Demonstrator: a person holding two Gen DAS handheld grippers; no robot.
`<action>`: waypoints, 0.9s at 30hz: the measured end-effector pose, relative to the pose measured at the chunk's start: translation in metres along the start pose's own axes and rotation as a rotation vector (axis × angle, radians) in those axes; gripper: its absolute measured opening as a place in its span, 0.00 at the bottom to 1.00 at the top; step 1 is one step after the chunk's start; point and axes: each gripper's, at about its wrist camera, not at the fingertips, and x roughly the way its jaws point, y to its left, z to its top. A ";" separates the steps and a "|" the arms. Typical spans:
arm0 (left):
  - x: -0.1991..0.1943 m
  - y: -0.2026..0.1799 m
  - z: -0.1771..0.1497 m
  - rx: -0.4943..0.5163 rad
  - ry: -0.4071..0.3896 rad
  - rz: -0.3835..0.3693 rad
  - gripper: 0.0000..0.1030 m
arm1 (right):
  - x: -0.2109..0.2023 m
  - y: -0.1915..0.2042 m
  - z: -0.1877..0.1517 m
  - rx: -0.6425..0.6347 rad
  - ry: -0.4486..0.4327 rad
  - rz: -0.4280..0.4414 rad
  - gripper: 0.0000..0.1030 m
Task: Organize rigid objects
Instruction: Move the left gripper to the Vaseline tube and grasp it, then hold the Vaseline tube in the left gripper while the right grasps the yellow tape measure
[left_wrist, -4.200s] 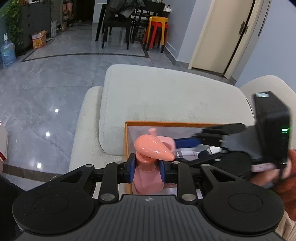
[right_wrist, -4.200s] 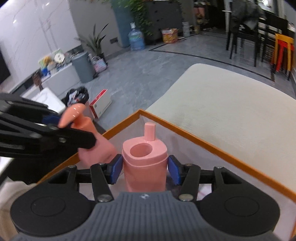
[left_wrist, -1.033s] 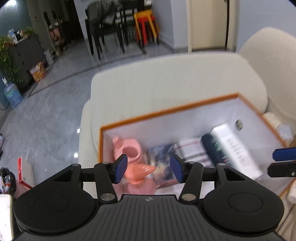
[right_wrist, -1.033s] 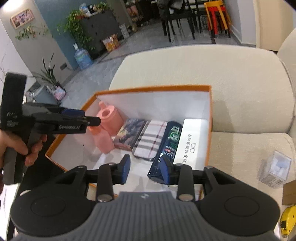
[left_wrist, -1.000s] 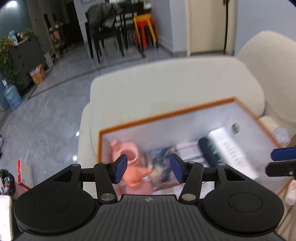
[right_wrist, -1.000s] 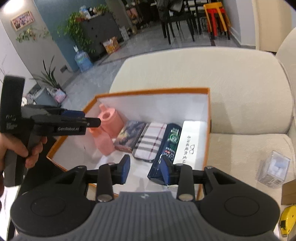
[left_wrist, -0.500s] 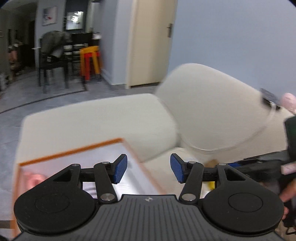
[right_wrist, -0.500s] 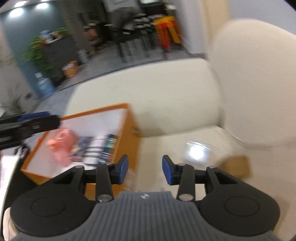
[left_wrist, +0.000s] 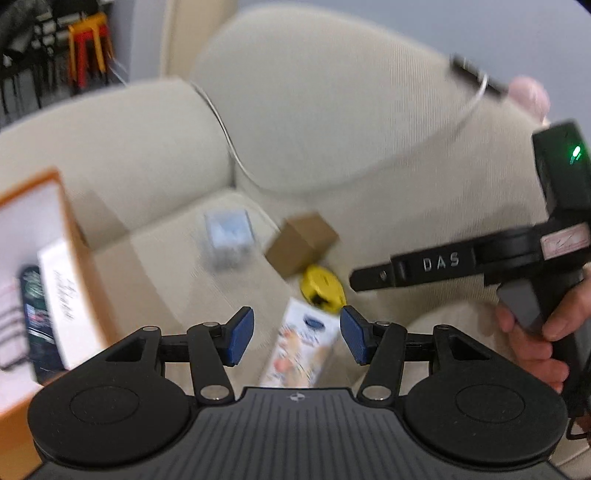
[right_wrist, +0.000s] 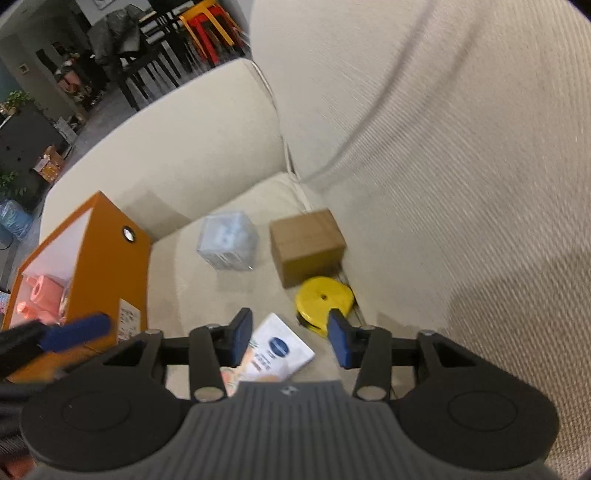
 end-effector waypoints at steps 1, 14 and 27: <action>0.011 -0.003 -0.002 0.003 0.030 -0.003 0.64 | 0.003 -0.004 -0.003 0.006 0.014 0.000 0.47; 0.088 -0.014 -0.019 0.044 0.278 0.077 0.63 | 0.033 -0.029 -0.002 0.174 0.076 0.171 0.45; 0.073 0.006 -0.026 -0.147 0.156 0.087 0.51 | 0.044 -0.014 0.001 0.108 0.097 0.038 0.45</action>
